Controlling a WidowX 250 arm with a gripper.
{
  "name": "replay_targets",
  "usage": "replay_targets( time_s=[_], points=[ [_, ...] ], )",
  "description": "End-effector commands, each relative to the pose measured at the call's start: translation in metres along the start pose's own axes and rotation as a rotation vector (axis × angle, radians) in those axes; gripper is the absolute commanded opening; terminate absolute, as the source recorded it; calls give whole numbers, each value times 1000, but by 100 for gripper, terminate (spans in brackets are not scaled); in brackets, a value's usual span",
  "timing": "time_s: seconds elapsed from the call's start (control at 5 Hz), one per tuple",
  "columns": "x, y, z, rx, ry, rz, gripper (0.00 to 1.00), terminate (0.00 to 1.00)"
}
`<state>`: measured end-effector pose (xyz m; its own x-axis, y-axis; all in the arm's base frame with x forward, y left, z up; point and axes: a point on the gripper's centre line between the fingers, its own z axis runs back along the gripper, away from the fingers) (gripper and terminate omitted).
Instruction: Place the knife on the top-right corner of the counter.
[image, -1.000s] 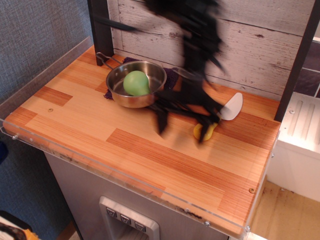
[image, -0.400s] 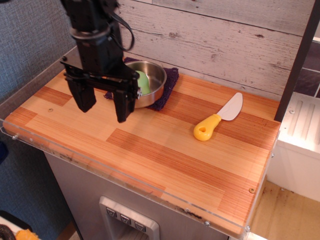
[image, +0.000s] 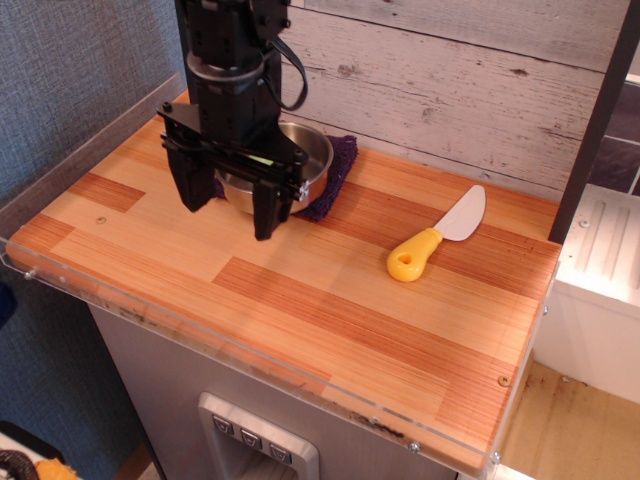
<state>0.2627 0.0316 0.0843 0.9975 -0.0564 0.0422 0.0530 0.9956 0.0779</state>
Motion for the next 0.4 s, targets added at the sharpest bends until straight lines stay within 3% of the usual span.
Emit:
replay_targets(
  time_s=[0.0,0.2],
  points=[
    [3,9,17,9,-47,5,100,0],
    [3,9,17,9,-47,5,100,100]
  ],
)
